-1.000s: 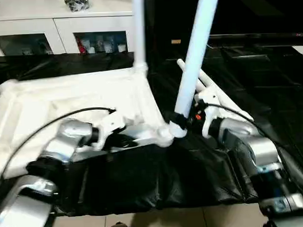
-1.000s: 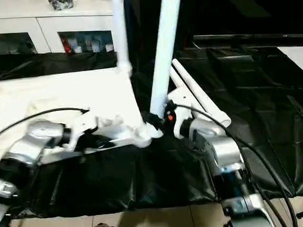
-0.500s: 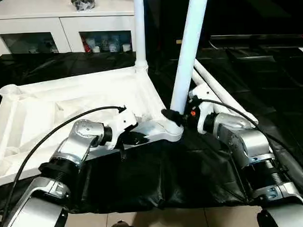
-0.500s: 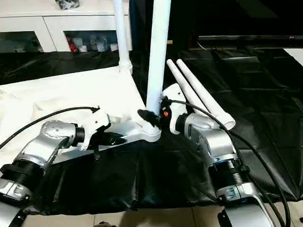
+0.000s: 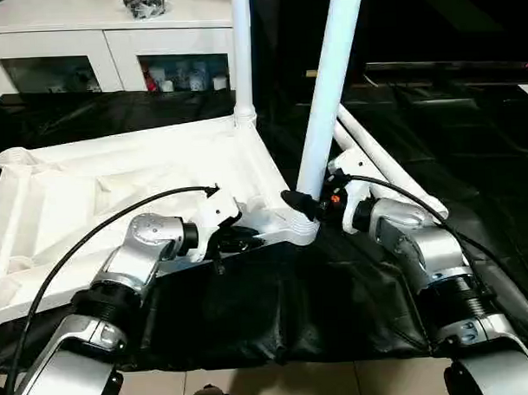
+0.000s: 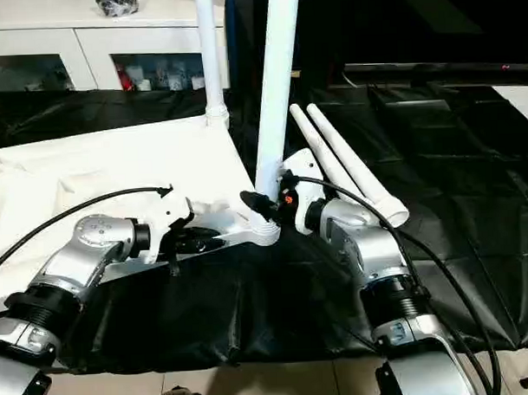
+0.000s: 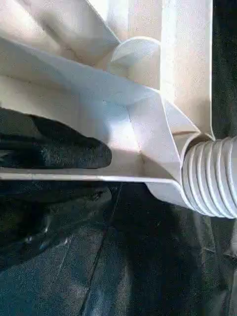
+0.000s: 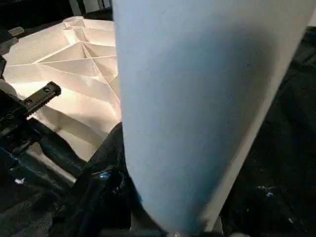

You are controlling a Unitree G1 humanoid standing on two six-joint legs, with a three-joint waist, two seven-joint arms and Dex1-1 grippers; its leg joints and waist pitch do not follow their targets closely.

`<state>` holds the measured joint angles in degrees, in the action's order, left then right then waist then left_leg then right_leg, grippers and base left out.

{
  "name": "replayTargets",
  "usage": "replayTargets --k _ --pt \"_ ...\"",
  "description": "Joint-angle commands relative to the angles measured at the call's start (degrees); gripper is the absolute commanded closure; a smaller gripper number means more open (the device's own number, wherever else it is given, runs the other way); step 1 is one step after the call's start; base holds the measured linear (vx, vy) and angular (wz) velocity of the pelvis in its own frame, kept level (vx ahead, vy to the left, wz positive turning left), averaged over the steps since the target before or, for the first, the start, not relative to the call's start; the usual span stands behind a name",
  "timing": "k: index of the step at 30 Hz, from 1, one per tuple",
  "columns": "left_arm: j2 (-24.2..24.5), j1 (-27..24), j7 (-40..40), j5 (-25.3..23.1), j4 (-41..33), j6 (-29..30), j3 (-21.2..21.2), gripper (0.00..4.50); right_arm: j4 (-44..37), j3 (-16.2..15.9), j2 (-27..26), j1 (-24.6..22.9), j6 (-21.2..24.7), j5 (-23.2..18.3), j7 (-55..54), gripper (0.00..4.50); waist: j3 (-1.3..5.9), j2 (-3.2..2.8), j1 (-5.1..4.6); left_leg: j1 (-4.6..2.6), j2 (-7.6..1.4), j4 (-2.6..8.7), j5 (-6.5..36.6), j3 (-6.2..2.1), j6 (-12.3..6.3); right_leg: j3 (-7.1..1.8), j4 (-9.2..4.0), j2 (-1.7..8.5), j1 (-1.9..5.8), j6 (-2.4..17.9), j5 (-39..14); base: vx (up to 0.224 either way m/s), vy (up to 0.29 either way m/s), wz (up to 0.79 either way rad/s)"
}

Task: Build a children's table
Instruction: Insert table leg to table base

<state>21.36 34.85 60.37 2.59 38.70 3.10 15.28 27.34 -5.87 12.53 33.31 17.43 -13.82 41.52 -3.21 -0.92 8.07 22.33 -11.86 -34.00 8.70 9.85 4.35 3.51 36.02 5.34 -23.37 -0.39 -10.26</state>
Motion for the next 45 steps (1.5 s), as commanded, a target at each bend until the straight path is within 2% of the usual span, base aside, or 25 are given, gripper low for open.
replayTargets --k 1,3,7,15,22,28,30,31,35,39,40,42,45 --pt "0.97 0.08 -0.78 -1.39 2.1 -0.22 -0.21 4.17 1.46 0.44 -0.05 0.18 -0.13 0.71 0.07 2.61 4.02 0.15 -0.21 -1.43 -0.95 4.66 20.17 -0.25 2.32 -2.11 -5.09 2.95 2.08 9.65 -18.34 0.0 0.0 0.0" --pt "1.37 0.09 -0.94 -1.95 2.72 -0.6 -0.11 4.48 2.22 0.44 -0.2 0.41 -0.68 0.73 0.2 2.61 3.97 0.15 -0.21 -1.47 -1.01 4.73 20.54 -0.3 2.39 -2.13 -5.14 3.01 2.04 9.37 -19.37 0.0 0.0 0.0" --pt "2.43 0.14 -0.2 -3.35 3.64 -1.5 0.98 4.5 2.82 0.22 -0.29 0.43 -1.25 0.78 0.75 2.61 3.84 0.27 -0.37 -1.58 -1.02 4.92 21.86 -0.41 2.64 -2.13 -5.44 3.09 1.96 8.61 -22.0 0.0 0.0 0.0" --pt "4.08 -0.55 3.41 -6.2 2.45 -2.7 4.4 4.5 4.35 0.03 -0.39 0.86 -2.01 1.17 1.23 2.61 3.98 0.22 -0.83 -1.6 -1.12 5.09 21.56 -0.42 2.76 -2.14 -5.16 2.98 2.01 9.66 -19.11 0.0 0.0 0.0" --pt "3.32 0.47 3.14 -5.4 3.33 -1.4 3.64 4.5 5.97 0.05 -0.61 1.05 -2.48 1.04 2.03 2.61 3.95 0.17 -1.23 -1.69 -1.07 5.07 22.1 -0.33 2.77 -2.12 -5.2 2.94 2.04 10.52 -18.75 0.0 0.0 0.0" --pt "2.32 0.83 3.28 -3.53 2.63 0.49 2.66 4.5 8.54 3.06 -1.69 0.3 -2.59 -1.84 2.28 2.61 3.85 0.03 -1.41 -1.78 -1.12 5.19 23.84 -0.47 2.89 -2.08 -5.46 3.0 1.99 10.47 -20.57 0.0 0.0 0.0" --pt "2.3 0.84 3.25 -3.52 2.65 0.52 2.63 4.5 8.58 3.14 -1.71 0.27 -2.61 -1.92 2.3 2.61 3.84 0.04 -1.42 -1.82 -1.15 5.19 24.0 -0.47 2.83 -2.09 -5.5 3.04 1.95 10.57 -20.65 0.0 0.0 0.0" --pt "1.89 1.18 2.61 -3.58 2.83 0.96 2.35 4.5 9.78 4.73 -1.99 -0.87 -3.23 -3.24 2.61 2.61 3.89 0.06 -1.41 -1.8 -1.14 5.19 23.8 -0.45 2.78 -2.1 -5.47 3.05 2.0 10.62 -20.38 0.0 0.0 0.0" --pt "1.54 1.39 2.05 -3.82 2.77 1.37 2.15 4.5 10.43 6.04 -2.17 -3.52 -4.74 -4.18 3.68 2.61 3.88 -0.05 -1.21 -1.9 -1.23 5.24 24.0 -0.46 2.64 -2.08 -5.53 3.06 1.92 10.92 -19.87 0.0 0.0 0.0" --pt "1.39 1.59 0.94 -4.28 3.04 1.18 1.95 4.5 9.89 5.94 -2.12 -6.31 -7.12 -3.84 4.12 2.61 3.98 -0.12 -0.82 -2.08 -1.33 5.36 24.15 -0.43 2.54 -2.04 -5.63 3.06 1.97 11.13 -18.94 0.0 0.0 0.0" --pt "1.34 1.73 0.51 -4.5 3.3 1.02 1.91 4.5 9.55 5.64 -2.11 -7.44 -8.91 -2.99 3.75 2.61 4.03 -0.03 -0.72 -1.89 -1.36 5.44 23.5 -0.48 2.44 -1.99 -5.5 3.07 2.17 11.19 -18.1 0.0 0.0 0.0" --pt "1.33 1.91 0.05 -4.79 3.51 0.89 1.89 4.5 8.61 5.1 -2.07 -8.78 -10.75 -2.03 3.22 2.61 3.93 -0.1 -0.56 -1.94 -1.31 5.47 23.62 -0.39 2.24 -2.04 -5.66 3.08 2.06 10.89 -18.69 0.0 0.0 0.0" --pt "1.37 2.05 -0.32 -5.1 3.54 0.93 1.87 4.5 6.7 4.24 -1.99 -9.96 -11.53 -1.11 3.06 2.61 3.97 0.11 -0.28 -1.93 -1.28 5.56 23.16 -0.38 2.2 -2.06 -5.8 3.08 2.14 10.19 -19.2 0.0 0.0 0.0"
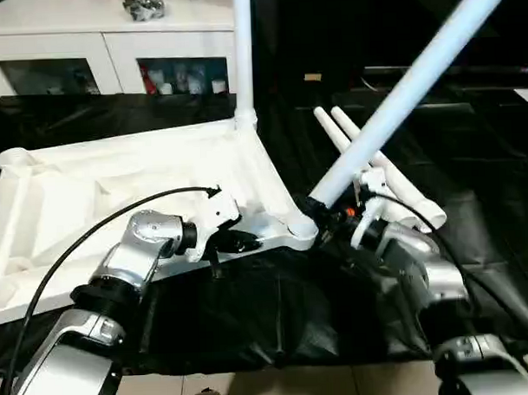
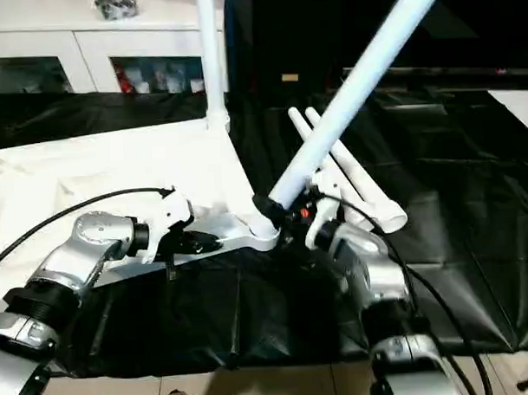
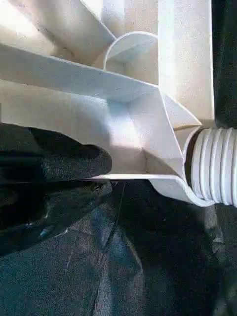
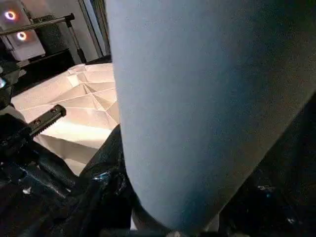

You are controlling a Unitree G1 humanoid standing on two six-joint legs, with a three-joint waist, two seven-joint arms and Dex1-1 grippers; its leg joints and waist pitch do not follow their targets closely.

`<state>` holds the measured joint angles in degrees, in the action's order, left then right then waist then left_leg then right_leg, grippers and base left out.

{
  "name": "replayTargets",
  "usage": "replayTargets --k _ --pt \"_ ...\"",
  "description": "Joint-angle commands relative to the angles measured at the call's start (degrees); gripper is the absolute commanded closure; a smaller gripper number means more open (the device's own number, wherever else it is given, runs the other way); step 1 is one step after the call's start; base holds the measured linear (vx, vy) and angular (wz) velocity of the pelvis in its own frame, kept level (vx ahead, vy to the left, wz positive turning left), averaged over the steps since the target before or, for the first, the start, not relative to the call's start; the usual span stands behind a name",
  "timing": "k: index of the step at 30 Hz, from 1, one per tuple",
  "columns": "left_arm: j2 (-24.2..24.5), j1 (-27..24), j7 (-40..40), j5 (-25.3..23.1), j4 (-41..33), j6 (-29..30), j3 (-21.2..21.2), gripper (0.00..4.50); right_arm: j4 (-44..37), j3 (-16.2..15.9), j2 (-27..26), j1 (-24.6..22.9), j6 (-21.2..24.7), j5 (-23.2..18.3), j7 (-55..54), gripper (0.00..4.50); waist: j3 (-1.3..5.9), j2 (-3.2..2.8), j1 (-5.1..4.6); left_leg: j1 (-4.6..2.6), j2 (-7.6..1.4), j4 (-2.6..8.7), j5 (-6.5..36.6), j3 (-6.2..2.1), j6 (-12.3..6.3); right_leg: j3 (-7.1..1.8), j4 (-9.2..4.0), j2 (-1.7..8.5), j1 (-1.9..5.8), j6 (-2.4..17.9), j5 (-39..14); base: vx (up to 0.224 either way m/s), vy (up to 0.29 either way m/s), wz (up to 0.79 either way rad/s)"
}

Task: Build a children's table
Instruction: Insert table leg to table base

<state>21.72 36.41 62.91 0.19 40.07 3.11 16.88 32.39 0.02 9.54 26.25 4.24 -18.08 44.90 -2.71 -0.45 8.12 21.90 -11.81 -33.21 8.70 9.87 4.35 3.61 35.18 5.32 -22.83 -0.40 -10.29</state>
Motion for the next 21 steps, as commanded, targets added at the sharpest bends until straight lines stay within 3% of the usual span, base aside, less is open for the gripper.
replayTargets --k 1,7,12,15,16,21 --pt "1.03 0.54 -2.83 -2.75 2.2 0.92 0.28 4.5 1.21 -1.98 1.09 -3.01 1.65 3.42 -0.34 2.61 3.45 -0.38 -0.28 -1.52 -1.3 4.81 23.08 -0.4 2.14 -2.18 -5.04 3.13 1.59 10.0 -19.74 0.0 0.0 0.0" --pt "1.63 0.81 -2.05 -3.51 2.34 0.25 0.88 4.5 -0.27 -5.96 2.72 -0.21 2.99 6.91 0.04 2.61 3.29 -0.32 -0.37 -1.49 -1.31 4.96 23.44 -0.49 2.46 -2.16 -5.23 3.1 1.54 9.26 -21.51 0.0 0.0 0.0" --pt "2.15 1.02 -1.2 -3.91 2.53 -0.23 1.36 4.5 0.32 -10.36 3.96 2.88 6.15 9.63 4.24 2.61 3.2 0.2 -0.47 -1.52 -1.32 4.98 23.82 -0.48 2.28 -2.18 -5.48 3.18 1.48 8.47 -23.75 0.0 0.0 0.0" --pt "2.59 1.05 -0.39 -4.12 2.69 -0.64 1.71 4.5 1.18 -12.11 4.3 3.76 6.69 10.64 6.73 2.61 3.25 -0.04 -0.39 -1.58 -1.38 4.98 23.76 -0.51 2.37 -2.24 -5.43 3.24 1.35 8.49 -23.39 0.0 0.0 0.0" --pt "2.88 1.08 0.14 -4.21 2.73 -0.88 1.89 4.5 1.71 -13.0 4.51 4.05 6.69 11.02 7.99 2.61 3.23 0.39 -0.43 -1.35 -1.34 5.08 23.42 -0.54 2.33 -2.15 -5.32 3.14 1.56 8.39 -23.13 0.0 0.0 0.0" --pt "4.17 1.11 2.82 -4.34 2.22 -2.06 2.52 4.5 2.99 -14.41 4.62 4.53 6.3 11.3 10.38 2.61 3.3 0.05 -0.5 -1.57 -1.41 5.16 23.56 -0.44 2.47 -2.22 -5.2 3.03 1.5 9.15 -20.7 0.0 0.0 0.0"
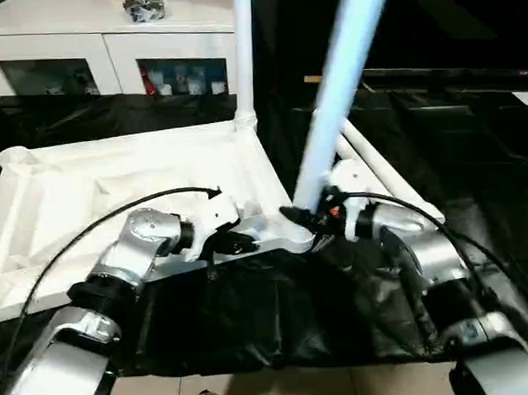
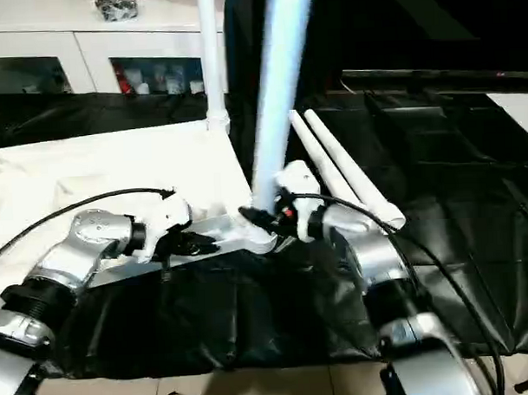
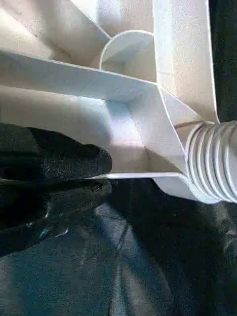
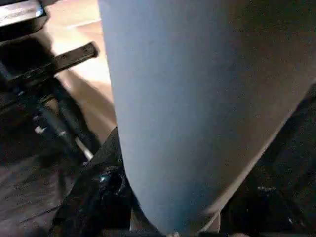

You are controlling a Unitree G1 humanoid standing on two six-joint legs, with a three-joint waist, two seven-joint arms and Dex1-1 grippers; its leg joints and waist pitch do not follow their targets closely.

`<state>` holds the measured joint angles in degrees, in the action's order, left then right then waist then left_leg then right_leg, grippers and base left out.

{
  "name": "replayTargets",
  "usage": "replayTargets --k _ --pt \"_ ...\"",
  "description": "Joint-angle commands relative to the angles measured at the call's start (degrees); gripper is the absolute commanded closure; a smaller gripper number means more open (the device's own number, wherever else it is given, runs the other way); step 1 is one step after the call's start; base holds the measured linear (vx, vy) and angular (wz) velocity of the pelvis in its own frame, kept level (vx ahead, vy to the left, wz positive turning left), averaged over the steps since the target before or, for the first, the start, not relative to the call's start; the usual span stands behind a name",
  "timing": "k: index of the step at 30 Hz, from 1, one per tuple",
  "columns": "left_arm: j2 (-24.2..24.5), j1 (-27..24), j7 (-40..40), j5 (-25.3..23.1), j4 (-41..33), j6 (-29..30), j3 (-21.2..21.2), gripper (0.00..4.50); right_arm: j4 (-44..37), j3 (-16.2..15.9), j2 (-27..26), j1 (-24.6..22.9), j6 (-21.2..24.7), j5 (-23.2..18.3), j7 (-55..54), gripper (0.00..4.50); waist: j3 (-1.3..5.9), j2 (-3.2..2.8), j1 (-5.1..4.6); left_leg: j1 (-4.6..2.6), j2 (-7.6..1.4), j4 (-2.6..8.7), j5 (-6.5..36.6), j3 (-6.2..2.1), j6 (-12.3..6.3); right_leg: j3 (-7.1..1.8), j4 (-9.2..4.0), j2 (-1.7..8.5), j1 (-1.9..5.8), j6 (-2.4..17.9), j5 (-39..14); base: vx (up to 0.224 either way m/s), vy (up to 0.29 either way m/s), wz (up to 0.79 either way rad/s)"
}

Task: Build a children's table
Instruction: Insert table leg to table base

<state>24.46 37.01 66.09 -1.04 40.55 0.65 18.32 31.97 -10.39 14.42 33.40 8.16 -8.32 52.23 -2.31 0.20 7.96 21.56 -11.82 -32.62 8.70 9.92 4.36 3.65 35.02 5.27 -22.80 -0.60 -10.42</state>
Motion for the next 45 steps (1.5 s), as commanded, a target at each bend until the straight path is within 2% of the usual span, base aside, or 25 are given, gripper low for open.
replayTargets --k 1,2,5,6,8,10,12,13,14,15,17,20,23,25,26,27,28,31,32,33,35,37,41,43,45 --pt "1.75 0.53 0.64 -3.03 1.64 -0.49 1.24 4.5 3.64 -4.14 -0.21 -2.65 2.18 1.38 3.64 2.61 2.88 -0.67 -0.35 -1.28 -1.42 4.63 24.01 -0.52 2.62 -2.24 -5.04 3.09 1.5 9.4 -20.71 0.0 0.0 0.0" --pt "2.03 0.6 1.74 -2.68 1.52 -1.01 1.19 4.5 3.46 -4.27 -0.13 -2.93 1.77 1.19 4.45 2.61 2.88 -0.92 -0.37 -1.44 -1.44 4.64 24.79 -0.56 2.83 -2.27 -5.09 3.12 1.46 9.39 -21.12 0.0 0.0 0.0" --pt "2.28 0.62 2.65 -2.33 1.32 -1.34 1.08 4.5 3.11 -4.38 -0.04 -3.23 1.53 1.03 5.13 2.61 2.9 -0.73 -0.44 -1.6 -1.48 4.7 25.75 -0.54 3.05 -2.29 -5.11 3.05 1.41 9.57 -21.28 0.0 0.0 0.0" --pt "2.24 0.85 4.22 -1.44 1.51 -2.17 0.69 4.5 1.89 -4.51 0.31 -4.02 1.43 0.39 6.79 2.61 2.87 -0.9 -0.39 -1.63 -1.44 4.72 26.01 -0.55 3.03 -2.29 -5.18 3.05 1.46 9.68 -21.39 0.0 0.0 0.0" --pt "2.18 1.05 5.2 -0.84 1.79 -2.86 0.52 4.5 1.28 -4.54 0.51 -4.42 1.38 0.06 8.0 2.61 2.99 -0.78 -0.23 -1.67 -1.53 4.67 25.3 -0.41 2.71 -2.38 -5.07 3.0 1.52 10.07 -19.85 0.0 0.0 0.0" --pt "2.35 1.51 9.51 1.1 1.47 -3.89 0.36 4.5 -1.84 -5.31 1.52 -6.18 1.7 -1.08 11.7 2.61 2.99 -0.83 -0.22 -1.7 -1.55 4.69 25.1 -0.35 2.63 -2.34 -5.06 2.96 1.6 10.4 -19.35 0.0 0.0 0.0" --pt "2.35 1.51 9.51 1.1 1.47 -3.89 0.36 4.5 -1.84 -5.31 1.52 -6.18 1.7 -1.08 11.7 2.61 3.01 -0.8 -0.02 -1.74 -1.56 4.65 24.59 -0.27 2.25 -2.38 -4.98 2.88 1.64 10.58 -18.46 0.0 0.0 0.0" --pt "2.55 1.84 11.18 1.43 1.51 -4.17 0.47 4.5 -3.21 -5.72 1.93 -6.95 1.86 -1.52 13.31 2.61 3.08 -0.58 -0.09 -1.56 -1.63 4.71 23.82 -0.27 2.21 -2.35 -4.71 2.91 1.76 11.21 -17.03 0.0 0.0 0.0" --pt "2.67 2.13 11.74 1.38 1.83 -4.41 0.54 4.5 -3.92 -5.98 2.08 -7.38 1.83 -1.77 14.09 2.61 3.11 -0.69 0.05 -1.63 -1.64 4.65 23.38 -0.24 2.09 -2.35 -4.65 2.93 1.77 11.29 -16.62 0.0 0.0 0.0" --pt "2.76 2.36 12.18 1.35 2.08 -4.59 0.59 4.5 -4.47 -6.18 2.19 -7.72 1.81 -1.97 14.71 2.61 3.03 -0.44 0.04 -1.6 -1.63 4.67 23.24 -0.17 1.86 -2.36 -4.77 2.87 1.76 11.26 -16.55 0.0 0.0 0.0" --pt "2.9 3.72 11.71 0.34 4.36 -5.54 0.35 4.5 -5.92 -6.87 2.05 -8.74 0.95 -2.07 15.99 2.61 3.08 -0.59 0.21 -1.63 -1.61 4.62 22.75 -0.12 1.8 -2.39 -4.69 2.91 1.74 11.42 -15.9 0.0 0.0 0.0" --pt "2.77 4.14 10.87 0.12 5.08 -5.6 0.0 4.5 -5.86 -6.81 1.71 -8.77 0.67 -1.88 15.6 2.61 3.12 -0.48 0.2 -1.54 -1.64 4.7 22.62 -0.22 2.09 -2.34 -4.51 3.03 1.92 11.64 -15.48 0.0 0.0 0.0" --pt "2.42 4.38 9.83 0.23 5.31 -4.99 -0.57 4.5 -5.35 -5.95 0.87 -8.29 1.0 -1.97 14.16 2.61 2.99 -0.51 0.19 -1.63 -1.66 4.78 23.94 -0.3 2.34 -2.33 -4.78 3.21 1.81 11.2 -18.33 0.0 0.0 0.0" --pt "1.56 4.62 6.78 -0.07 5.02 -3.25 -1.18 4.5 -1.62 -3.54 -1.33 -6.02 0.76 -0.96 7.75 2.61 2.81 -0.57 -0.09 -1.62 -1.66 4.91 24.86 -0.38 2.89 -2.4 -4.87 3.37 1.55 11.14 -20.26 0.0 0.0 0.0" --pt "1.56 4.62 6.78 -0.07 5.02 -3.25 -1.18 4.5 -1.62 -3.54 -1.33 -6.02 0.76 -0.96 7.75 2.61 2.74 -0.57 -0.19 -1.68 -1.61 4.98 25.62 -0.49 3.18 -2.31 -4.97 3.36 1.54 10.87 -21.58 0.0 0.0 0.0" --pt "0.44 5.02 2.79 -0.82 4.8 -0.96 -1.73 4.5 2.87 -1.05 -3.47 -3.31 0.33 0.34 -0.07 2.61 2.68 -0.35 -0.23 -1.91 -1.54 4.94 26.57 -0.55 3.34 -2.31 -5.4 3.45 1.44 10.01 -24.24 0.0 0.0 0.0" --pt "-0.69 5.28 -0.09 -0.97 4.13 1.5 -2.28 4.5 6.35 0.81 -5.0 -1.2 0.09 1.07 -6.24 2.61 2.51 -0.63 -0.49 -2.1 -1.54 4.93 27.53 -0.65 4.19 -2.4 -5.47 3.72 0.96 9.98 -26.78 0.0 0.0 0.0" --pt "-1.42 5.49 -1.38 -0.81 3.77 2.84 -2.6 4.5 8.07 1.81 -5.8 -0.16 0.08 1.37 -9.54 2.61 2.55 -0.46 -1.04 -1.69 -1.3 5.06 27.25 -1.16 4.68 -1.98 -5.84 3.84 1.45 7.89 -30.65 0.0 0.0 0.0" --pt "-2.26 5.67 -3.53 -1.04 3.0 4.43 -2.87 4.5 9.62 2.73 -6.61 0.73 0.11 1.45 -12.7 2.61 2.52 -0.39 -1.17 -1.64 -1.27 5.08 27.33 -1.1 4.15 -2.01 -6.15 3.7 1.35 7.3 -30.37 0.0 0.0 0.0" --pt "-2.26 5.67 -3.53 -1.04 3.0 4.43 -2.87 4.5 9.62 2.73 -6.61 0.73 0.11 1.45 -12.7 2.61 2.57 -0.45 -1.38 -1.98 -1.35 4.96 27.82 -1.03 4.14 -2.13 -6.07 3.55 0.96 7.9 -28.99 0.0 0.0 0.0" --pt "-3.58 5.73 -6.65 -1.19 1.73 6.85 -3.45 4.5 11.54 3.56 -7.55 1.74 0.16 1.75 -16.44 2.61 2.6 -0.56 -1.67 -1.66 -1.35 5.04 27.21 -0.92 3.91 -2.23 -5.69 3.37 1.17 8.83 -26.0 0.0 0.0 0.0" --pt "-6.81 5.31 -13.18 -2.17 -1.61 12.13 -4.09 4.5 15.96 4.75 -9.81 3.85 0.72 2.49 -23.64 2.61 2.63 -0.67 -1.79 -1.84 -1.39 4.9 26.51 -0.77 4.01 -2.23 -5.51 3.26 1.04 9.78 -24.14 0.0 0.0 0.0" --pt "-8.95 4.43 -15.69 -2.88 -3.72 14.61 -3.62 4.5 19.35 5.34 -12.08 5.53 0.21 3.1 -26.04 2.61 2.87 -0.55 -1.77 -1.25 -1.18 4.83 23.16 -0.58 3.25 -2.2 -5.22 3.04 1.67 10.06 -20.26 0.0 0.0 0.0" --pt "-8.99 3.85 -15.7 -3.25 -4.43 14.69 -2.73 4.5 20.09 5.55 -13.22 6.13 -0.05 2.76 -26.26 2.61 2.99 -0.7 -1.81 -1.2 -1.13 4.76 22.15 -0.47 2.94 -2.23 -4.96 2.83 1.74 10.49 -16.82 0.0 0.0 0.0" --pt "-8.85 3.67 -15.72 -3.19 -4.57 14.65 -2.7 4.5 20.09 5.62 -13.49 6.26 0.05 2.59 -26.36 2.61 2.98 -0.77 -1.85 -1.24 -1.12 4.78 21.98 -0.42 2.85 -2.19 -4.87 2.75 1.77 10.71 -15.79 0.0 0.0 0.0"
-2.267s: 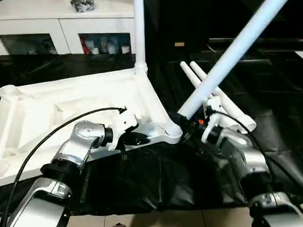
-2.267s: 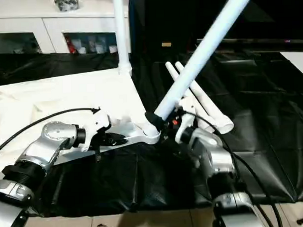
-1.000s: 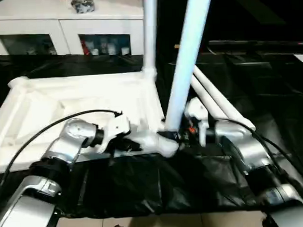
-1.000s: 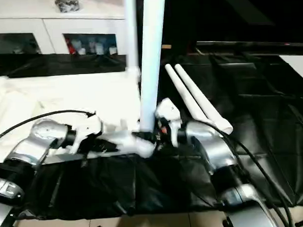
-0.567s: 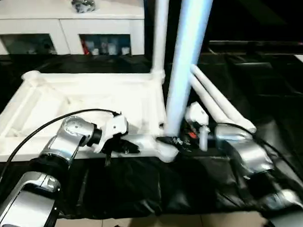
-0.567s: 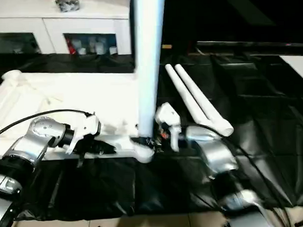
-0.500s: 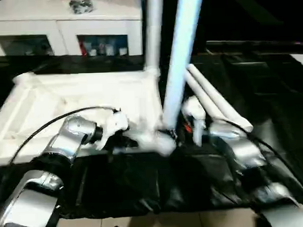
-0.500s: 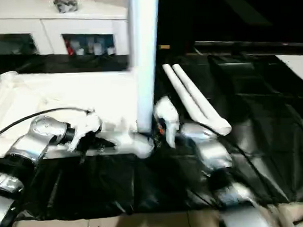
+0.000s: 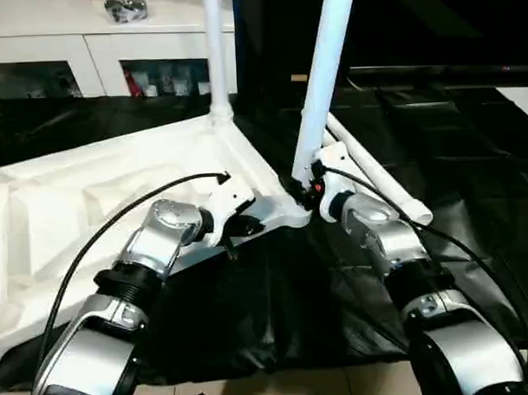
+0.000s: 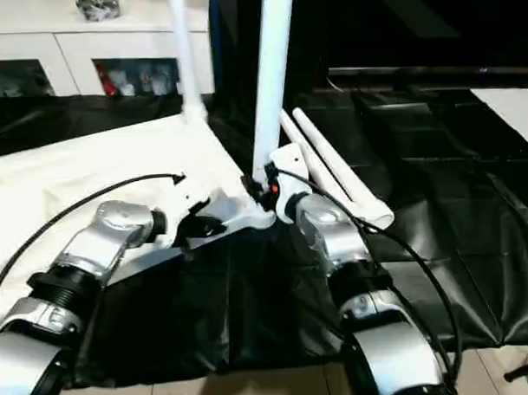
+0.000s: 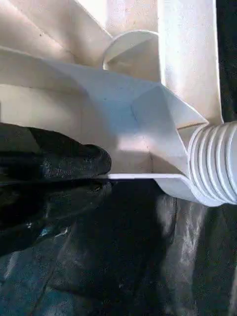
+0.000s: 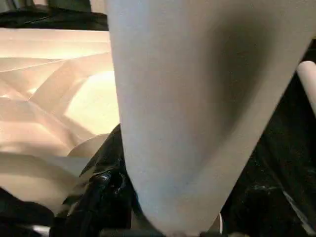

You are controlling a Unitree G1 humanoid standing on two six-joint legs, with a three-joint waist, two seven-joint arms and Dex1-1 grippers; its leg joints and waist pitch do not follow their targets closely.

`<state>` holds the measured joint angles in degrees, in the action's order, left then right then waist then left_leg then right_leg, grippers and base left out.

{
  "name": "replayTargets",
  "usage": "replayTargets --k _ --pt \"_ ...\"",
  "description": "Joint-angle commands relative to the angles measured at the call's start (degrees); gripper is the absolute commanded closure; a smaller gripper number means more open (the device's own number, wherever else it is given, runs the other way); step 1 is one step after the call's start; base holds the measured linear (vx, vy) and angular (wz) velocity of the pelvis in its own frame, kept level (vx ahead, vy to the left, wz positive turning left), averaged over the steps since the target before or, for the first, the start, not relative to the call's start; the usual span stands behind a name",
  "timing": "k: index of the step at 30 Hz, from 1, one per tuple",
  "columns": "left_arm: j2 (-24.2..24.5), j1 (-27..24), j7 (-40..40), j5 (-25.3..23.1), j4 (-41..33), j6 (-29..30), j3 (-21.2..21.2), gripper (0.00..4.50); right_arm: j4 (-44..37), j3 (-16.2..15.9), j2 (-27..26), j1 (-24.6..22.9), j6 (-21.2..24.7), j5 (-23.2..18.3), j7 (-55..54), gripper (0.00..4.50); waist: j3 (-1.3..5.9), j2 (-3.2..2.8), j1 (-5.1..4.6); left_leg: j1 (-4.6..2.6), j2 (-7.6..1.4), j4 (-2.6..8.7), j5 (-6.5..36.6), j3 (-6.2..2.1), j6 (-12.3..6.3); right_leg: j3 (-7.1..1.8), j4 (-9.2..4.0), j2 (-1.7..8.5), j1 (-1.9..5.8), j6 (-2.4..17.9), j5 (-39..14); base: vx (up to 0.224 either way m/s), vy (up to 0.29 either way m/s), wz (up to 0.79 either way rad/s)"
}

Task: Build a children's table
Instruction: Insert table leg to table base

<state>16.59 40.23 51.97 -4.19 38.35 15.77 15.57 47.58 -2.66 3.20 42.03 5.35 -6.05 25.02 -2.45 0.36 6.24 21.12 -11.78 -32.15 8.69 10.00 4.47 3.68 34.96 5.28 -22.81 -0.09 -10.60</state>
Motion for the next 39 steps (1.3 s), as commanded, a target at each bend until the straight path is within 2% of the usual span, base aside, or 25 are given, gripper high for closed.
replayTargets --k 1,4,5,6,8,9,11,12,16,20,21,24,26,33,36,39 --pt "-0.76 0.02 -1.53 0.17 -3.15 0.2 -0.14 4.5 5.11 -1.38 -2.9 -1.99 2.75 -0.33 1.06 2.61 3.14 -0.97 -0.2 -0.83 -1.17 4.28 22.16 -0.49 2.75 -2.25 -4.76 2.76 1.82 10.36 -15.37 0.0 0.0 0.0" --pt "-0.32 -0.47 -1.06 0.14 -3.78 0.46 -0.25 4.5 5.76 -1.3 -3.15 -1.58 1.79 -0.21 1.38 2.61 2.95 -0.9 -0.47 -0.89 -1.14 4.36 23.54 -0.48 2.77 -2.22 -5.08 2.82 1.71 10.01 -17.83 0.0 0.0 0.0" --pt "-0.08 -0.61 -0.5 0.33 -3.63 -0.01 -0.32 4.5 5.78 -1.02 -3.31 -1.49 1.24 -0.58 2.1 2.26 2.97 -0.87 -0.52 -0.94 -1.12 4.36 23.68 -0.48 2.73 -2.22 -5.13 2.79 1.68 9.86 -18.3 0.0 0.0 0.0" --pt "0.09 -0.7 -0.23 0.38 -3.58 -0.39 -0.35 4.5 5.79 -0.85 -3.38 -1.44 0.88 -0.7 2.36 2.26 2.93 -0.82 -0.58 -0.94 -1.16 4.39 23.93 -0.54 2.7 -2.22 -5.18 2.86 1.64 9.66 -19.21 0.0 0.0 0.0" --pt "0.52 -1.0 0.39 0.54 -3.76 -1.06 -0.36 4.5 5.88 -0.45 -3.48 -1.3 0.22 -0.79 3.04 1.86 2.94 -0.65 -0.68 -0.84 -1.17 4.44 23.73 -0.57 2.55 -2.24 -5.23 2.89 1.65 9.44 -19.55 0.0 0.0 0.0" --pt "0.52 -1.0 0.39 0.54 -3.76 -1.06 -0.36 4.5 5.88 -0.45 -3.48 -1.3 0.22 -0.79 3.04 1.86 2.96 -0.71 -0.72 -0.85 -1.2 4.47 23.62 -0.56 2.55 -2.26 -5.21 2.85 1.65 9.44 -19.34 0.0 0.0 0.0" --pt "1.68 -1.86 1.96 1.07 -4.54 -2.57 -0.38 4.5 5.9 0.61 -3.39 -1.05 -0.13 -1.79 5.33 1.77 3.08 -0.59 -0.82 -0.74 -1.22 4.43 22.81 -0.54 2.33 -2.3 -5.14 2.92 1.74 9.77 -18.07 0.0 0.0 0.0" --pt "1.83 -2.02 2.17 1.24 -4.73 -2.85 -0.48 4.5 5.8 0.69 -3.31 -1.04 -0.37 -1.92 5.85 1.63 3.18 -0.56 -0.88 -0.65 -1.29 4.39 21.46 -0.44 2.06 -2.32 -4.82 2.83 1.86 10.37 -15.83 0.0 0.0 0.0" --pt "2.72 -3.05 5.73 3.11 -6.02 -5.62 -0.87 4.5 3.82 -0.16 -1.81 -1.43 -1.07 -1.92 10.02 1.26 3.37 -0.88 -0.98 -0.42 -1.2 4.06 17.46 -0.17 1.09 -2.28 -4.12 2.61 2.15 12.24 -9.03 0.0 0.0 0.0" --pt "4.16 -3.7 9.53 3.31 -5.94 -9.08 0.05 4.5 0.59 -1.57 0.51 -2.58 -2.48 -1.51 14.58 1.01 3.49 -0.92 -0.77 -0.58 -1.27 3.77 15.77 0.08 0.35 -2.23 -3.8 2.51 2.29 13.43 -5.61 0.0 0.0 0.0" --pt "4.16 -3.7 9.53 3.31 -5.94 -9.08 0.05 4.5 0.59 -1.57 0.51 -2.58 -2.48 -1.51 14.58 1.01 3.47 -0.91 -0.66 -0.55 -1.26 3.78 15.67 0.05 0.25 -2.17 -3.75 2.5 2.35 13.51 -5.49 0.0 0.0 0.0" --pt "5.92 -4.2 14.95 4.02 -6.05 -10.93 1.08 4.5 -4.43 -4.62 4.45 -5.23 -1.33 -1.79 26.34 1.01 3.41 -0.93 -0.15 -0.52 -1.34 3.67 15.26 0.15 -0.31 -2.09 -3.72 2.41 2.59 13.35 -5.39 0.0 0.0 0.0" --pt "6.49 -4.39 17.33 4.72 -6.23 -11.53 1.24 4.5 -6.33 -6.01 6.17 -6.4 -1.07 -1.56 31.08 1.01 3.38 -0.96 0.53 -0.53 -1.42 3.52 14.82 0.31 -0.95 -2.14 -3.62 2.52 2.48 13.56 -5.05 0.0 0.0 0.0" --pt "7.66 -3.94 22.42 5.05 -4.78 -14.12 1.84 4.5 -11.18 -9.82 10.73 -8.47 0.04 -2.02 41.59 1.01 3.26 -0.91 0.88 -0.64 -1.48 3.62 16.79 0.2 -0.45 -2.17 -3.95 2.69 2.38 13.32 -9.21 0.0 0.0 0.0" --pt "8.16 -3.75 24.22 4.98 -4.24 -14.93 2.42 4.5 -12.62 -11.19 12.22 -8.83 0.43 -1.44 44.87 1.34 3.37 -0.89 1.24 -0.63 -1.56 3.54 16.14 0.2 -0.7 -2.17 -3.75 2.63 2.39 13.4 -8.3 0.0 0.0 0.0" --pt "8.59 -3.32 25.57 4.56 -2.86 -16.01 2.69 4.5 -12.84 -12.4 12.97 -8.57 0.1 -0.26 46.62 1.49 3.35 -0.99 1.68 -0.72 -1.54 3.5 16.38 0.22 -0.49 -2.18 -3.7 2.63 2.25 13.72 -8.04 0.0 0.0 0.0"
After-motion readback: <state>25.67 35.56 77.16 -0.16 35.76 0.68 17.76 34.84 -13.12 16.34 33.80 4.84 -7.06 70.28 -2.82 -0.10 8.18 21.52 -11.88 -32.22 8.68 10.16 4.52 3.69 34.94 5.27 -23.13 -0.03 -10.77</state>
